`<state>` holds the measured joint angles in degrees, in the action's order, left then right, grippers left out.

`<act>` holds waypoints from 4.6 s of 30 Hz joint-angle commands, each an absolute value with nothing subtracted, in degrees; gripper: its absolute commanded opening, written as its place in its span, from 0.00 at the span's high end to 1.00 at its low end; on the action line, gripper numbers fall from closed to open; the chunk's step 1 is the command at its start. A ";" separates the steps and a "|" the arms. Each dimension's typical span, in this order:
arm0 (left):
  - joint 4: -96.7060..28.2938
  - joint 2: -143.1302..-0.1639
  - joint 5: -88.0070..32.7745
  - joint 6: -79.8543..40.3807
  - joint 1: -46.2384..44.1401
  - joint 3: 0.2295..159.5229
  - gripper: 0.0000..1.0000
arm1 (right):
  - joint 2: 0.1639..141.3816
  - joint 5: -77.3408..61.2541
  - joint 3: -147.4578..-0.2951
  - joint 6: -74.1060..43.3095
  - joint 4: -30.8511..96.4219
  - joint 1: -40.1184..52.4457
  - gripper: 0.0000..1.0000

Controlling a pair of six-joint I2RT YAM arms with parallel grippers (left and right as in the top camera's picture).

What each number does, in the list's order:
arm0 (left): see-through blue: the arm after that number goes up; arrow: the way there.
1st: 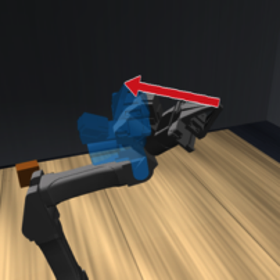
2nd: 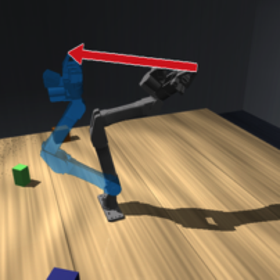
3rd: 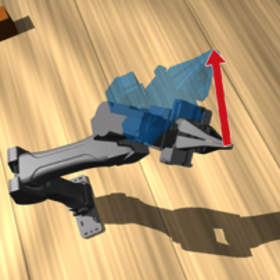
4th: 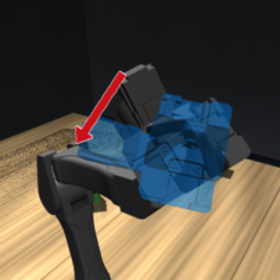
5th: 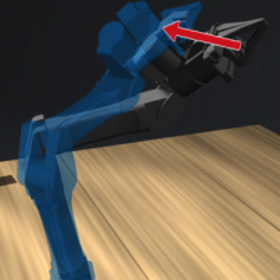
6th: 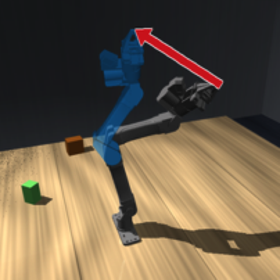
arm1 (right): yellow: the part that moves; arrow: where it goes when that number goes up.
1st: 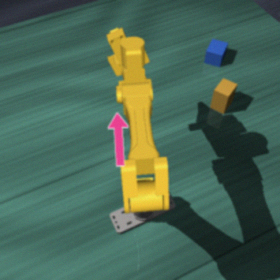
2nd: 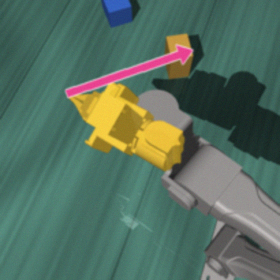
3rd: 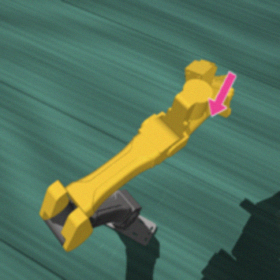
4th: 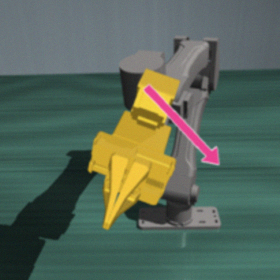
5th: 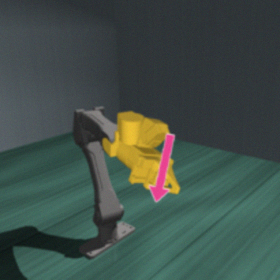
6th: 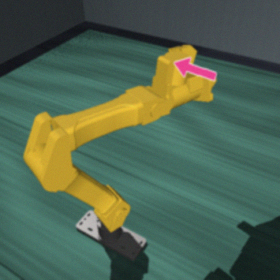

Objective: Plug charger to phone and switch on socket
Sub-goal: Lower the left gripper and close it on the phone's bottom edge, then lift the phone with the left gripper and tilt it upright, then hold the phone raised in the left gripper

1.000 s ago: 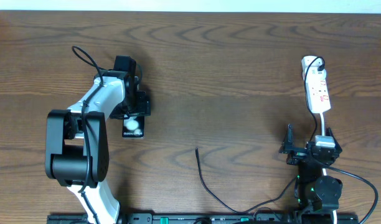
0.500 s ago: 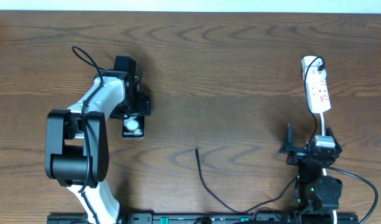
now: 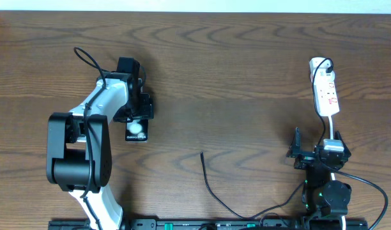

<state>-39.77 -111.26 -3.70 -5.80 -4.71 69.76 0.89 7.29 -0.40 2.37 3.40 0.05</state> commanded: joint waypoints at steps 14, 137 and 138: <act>-39.77 -112.16 -3.77 -5.82 -4.75 68.45 0.34 | 0.64 7.33 -0.32 3.07 3.60 -0.34 0.01; -33.67 -96.64 -84.01 -81.32 -4.14 73.73 0.92 | 0.64 7.33 -0.32 3.07 3.60 -0.34 0.01; -33.67 -96.64 -83.99 -81.32 -4.14 73.73 0.93 | 0.64 7.33 -0.32 3.07 3.60 -0.34 0.01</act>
<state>-33.93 -97.49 -82.13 -81.01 -4.51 72.23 0.89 7.29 -0.40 2.37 3.40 0.05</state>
